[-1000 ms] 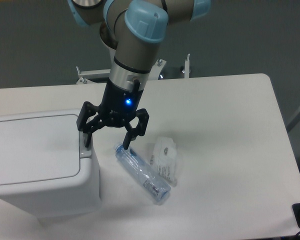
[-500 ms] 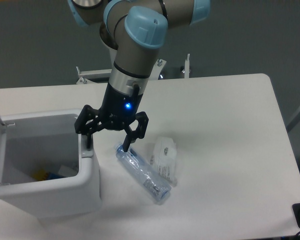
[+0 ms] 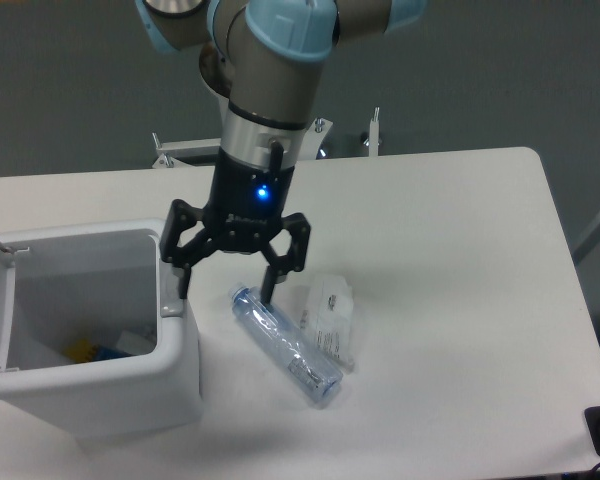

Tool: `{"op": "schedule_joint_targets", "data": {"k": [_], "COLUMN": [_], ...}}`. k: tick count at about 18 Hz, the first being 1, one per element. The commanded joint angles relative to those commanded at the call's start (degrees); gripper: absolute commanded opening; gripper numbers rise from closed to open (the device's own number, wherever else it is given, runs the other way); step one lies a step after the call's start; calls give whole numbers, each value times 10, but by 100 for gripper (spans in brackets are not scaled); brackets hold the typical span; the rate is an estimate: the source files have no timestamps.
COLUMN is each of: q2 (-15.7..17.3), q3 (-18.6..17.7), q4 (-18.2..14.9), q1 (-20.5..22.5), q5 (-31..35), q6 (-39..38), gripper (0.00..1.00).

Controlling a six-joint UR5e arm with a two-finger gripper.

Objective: Open the trash can

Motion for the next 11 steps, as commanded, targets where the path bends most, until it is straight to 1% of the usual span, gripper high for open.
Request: {"op": "schedule_joint_targets", "data": {"k": [1,2,3,5,6,8,10,11], "q2": [2,3,5,6,7,8,8,8], "q3": [0,-1,-2,-8,-15,-26,-35,-36], "q4": [-1,-3,-10,-18,-26,-48,-51,-52], "q1": [14,31,48,72,82,105,130,141], "q5": [32,49,59,71,82,123,130,136], "q6": [4,16,37,68,90,192,265,285], "gripper": [100,100,100,100,100,100,100,100]}}
